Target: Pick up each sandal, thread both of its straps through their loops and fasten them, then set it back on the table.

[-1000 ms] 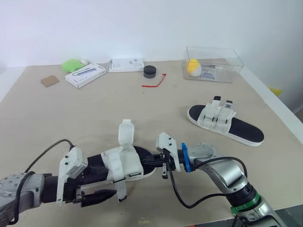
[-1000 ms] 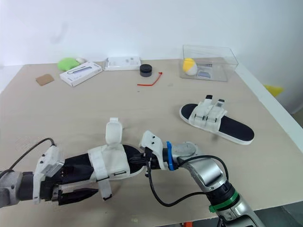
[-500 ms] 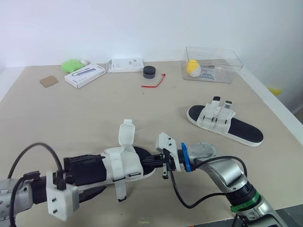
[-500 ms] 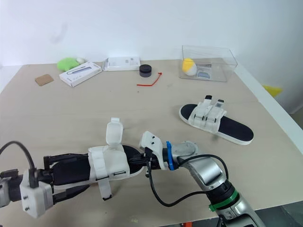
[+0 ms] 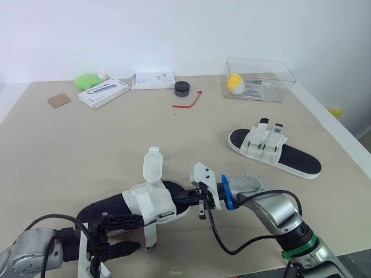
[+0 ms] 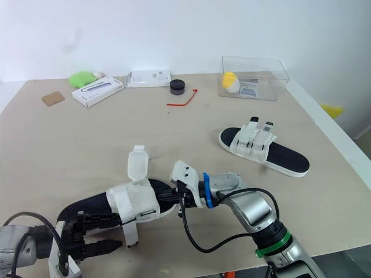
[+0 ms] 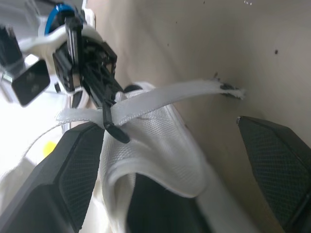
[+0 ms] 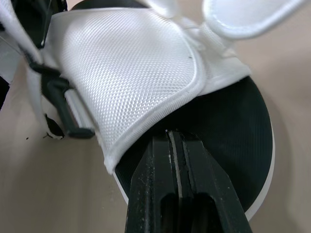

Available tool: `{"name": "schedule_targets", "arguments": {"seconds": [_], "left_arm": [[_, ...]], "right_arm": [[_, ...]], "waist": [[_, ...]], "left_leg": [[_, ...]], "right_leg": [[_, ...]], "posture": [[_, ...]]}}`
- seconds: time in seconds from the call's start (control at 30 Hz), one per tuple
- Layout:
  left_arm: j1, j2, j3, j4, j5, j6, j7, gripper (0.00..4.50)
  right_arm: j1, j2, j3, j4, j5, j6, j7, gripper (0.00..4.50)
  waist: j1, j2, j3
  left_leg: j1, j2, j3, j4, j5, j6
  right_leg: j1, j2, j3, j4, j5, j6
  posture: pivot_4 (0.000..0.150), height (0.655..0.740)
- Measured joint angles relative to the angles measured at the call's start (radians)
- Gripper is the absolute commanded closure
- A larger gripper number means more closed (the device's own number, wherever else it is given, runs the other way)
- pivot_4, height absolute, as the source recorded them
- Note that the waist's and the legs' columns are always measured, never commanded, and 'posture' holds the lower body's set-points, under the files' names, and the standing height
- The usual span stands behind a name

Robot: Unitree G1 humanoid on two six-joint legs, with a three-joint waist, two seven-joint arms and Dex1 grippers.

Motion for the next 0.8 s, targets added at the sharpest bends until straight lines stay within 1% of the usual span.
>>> {"name": "schedule_targets", "arguments": {"seconds": [0.17, 0.27, 0.37, 0.53, 0.8], "left_arm": [[-0.001, -0.006, 0.012, -0.001, 0.013, 0.002, 0.087, 0.04], [0.018, 0.02, 0.04, 0.008, 0.013, -0.012, 0.133, 0.04], [0.017, 0.024, 0.071, 0.065, 0.044, -0.028, 0.176, 0.04], [-0.055, 0.038, 0.099, 0.163, 0.112, -0.029, 0.247, 0.04], [-0.052, 0.061, 0.09, 0.176, 0.125, -0.035, 0.304, 0.04]], "right_arm": [[-0.001, 0.0, -0.001, -0.001, 0.001, 0.003, -0.001, 4.5], [-0.001, 0.0, -0.001, -0.001, 0.002, 0.004, -0.001, 4.5], [-0.001, 0.0, -0.001, -0.001, 0.003, 0.009, 0.002, 4.5], [-0.001, 0.002, 0.008, 0.0, 0.007, 0.014, 0.004, 4.5], [-0.002, 0.002, 0.009, -0.001, 0.009, 0.015, 0.004, 4.5]], "waist": [[0.0, 0.0, 0.0], [0.0, 0.0, -0.001], [0.0, 0.001, -0.001], [0.0, 0.0, -0.002], [-0.001, 0.001, -0.002]], "left_leg": [[0.0, 0.001, 0.0, 0.0, 0.0, 0.0], [0.0, 0.001, 0.0, 0.0, 0.0, 0.0], [0.001, 0.0, 0.001, 0.0, 0.0, 0.0], [0.004, 0.001, 0.002, 0.0, 0.001, 0.001], [0.004, 0.002, 0.004, 0.0, 0.001, 0.001]], "right_leg": [[0.0, 0.0, 0.0, 0.0, 0.0, 0.0], [0.0, 0.0, 0.0, 0.0, 0.0, 0.0], [0.0, 0.0, 0.0, 0.0, 0.0, 0.0], [0.001, 0.0, -0.002, 0.001, 0.003, -0.002], [0.001, 0.0, -0.001, 0.001, 0.004, -0.002]], "posture": [[0.15, 0.74], [0.15, 0.74], [0.15, 0.74], [0.15, 0.74], [0.15, 0.74]]}}
